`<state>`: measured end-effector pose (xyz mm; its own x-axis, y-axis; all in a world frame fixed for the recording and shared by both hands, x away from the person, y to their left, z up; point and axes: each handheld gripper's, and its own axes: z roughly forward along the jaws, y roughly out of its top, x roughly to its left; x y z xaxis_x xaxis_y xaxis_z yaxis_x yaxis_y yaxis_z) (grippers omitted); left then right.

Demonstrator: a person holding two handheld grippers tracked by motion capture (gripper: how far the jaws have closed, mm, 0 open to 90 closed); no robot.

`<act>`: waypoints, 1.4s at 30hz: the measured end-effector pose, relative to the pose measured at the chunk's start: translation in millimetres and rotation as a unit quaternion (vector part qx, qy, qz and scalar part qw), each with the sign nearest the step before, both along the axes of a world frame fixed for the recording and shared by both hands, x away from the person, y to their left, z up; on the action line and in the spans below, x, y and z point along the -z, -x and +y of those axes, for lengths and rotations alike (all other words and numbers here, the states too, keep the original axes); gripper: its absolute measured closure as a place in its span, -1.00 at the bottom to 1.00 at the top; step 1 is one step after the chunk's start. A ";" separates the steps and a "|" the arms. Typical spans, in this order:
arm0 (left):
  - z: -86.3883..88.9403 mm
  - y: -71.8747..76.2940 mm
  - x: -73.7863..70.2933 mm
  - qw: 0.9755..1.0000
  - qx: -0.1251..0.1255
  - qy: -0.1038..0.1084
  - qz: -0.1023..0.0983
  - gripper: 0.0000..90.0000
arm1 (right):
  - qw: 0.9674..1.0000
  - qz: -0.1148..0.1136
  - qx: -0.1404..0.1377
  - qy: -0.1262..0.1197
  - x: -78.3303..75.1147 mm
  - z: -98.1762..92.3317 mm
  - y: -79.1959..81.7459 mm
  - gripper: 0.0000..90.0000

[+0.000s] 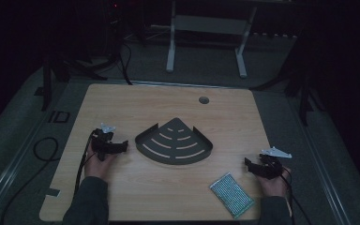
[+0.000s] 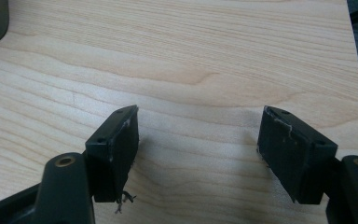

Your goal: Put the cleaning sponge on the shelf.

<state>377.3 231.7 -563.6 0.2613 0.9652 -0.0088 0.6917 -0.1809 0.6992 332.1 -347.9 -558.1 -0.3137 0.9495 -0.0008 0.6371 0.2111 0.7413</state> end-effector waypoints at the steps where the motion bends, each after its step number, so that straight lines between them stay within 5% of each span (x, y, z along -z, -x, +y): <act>1: 0.0 0.0 0.0 1.000 0.000 0.000 0.000 -0.79 | 1.000 0.000 -0.001 0.000 0.0 -0.2 0.0 -0.36; 5: 0.0 0.0 0.0 1.000 0.000 0.000 0.000 -0.79 | 1.000 0.003 -0.002 -0.006 -0.6 -0.8 0.6 -0.34; 9: 0.0 0.0 0.0 1.000 0.000 0.000 0.000 -0.79 | 1.000 0.022 -0.009 -0.018 -6.2 -1.7 3.2 -0.11; 12: 0.0 0.0 0.0 1.000 0.000 0.000 0.000 -0.79 | 0.999 0.015 -0.028 0.011 -17.2 2.9 14.3 0.05; 19: 0.0 0.0 0.0 1.000 0.000 0.000 0.000 -0.79 | 0.999 0.000 -0.047 0.022 -33.4 3.7 29.5 0.34; 24: 0.0 0.0 0.0 1.000 0.000 0.000 0.000 -0.79 | 0.997 -0.003 -0.073 0.030 -50.9 7.6 45.4 0.91; 26: 0.0 0.0 0.0 1.000 0.000 0.000 0.000 -0.79 | 0.996 -0.002 -0.078 0.031 -53.6 8.8 48.1 0.99; 34: -0.2 0.2 0.0 1.000 -0.001 0.000 0.000 -0.79 | 0.989 0.004 -0.132 0.073 -65.6 33.6 76.9 1.00; 42: -0.3 0.3 0.0 1.000 -0.001 0.000 0.000 -0.79 | 0.983 0.015 -0.167 0.076 -58.9 53.4 103.1 1.00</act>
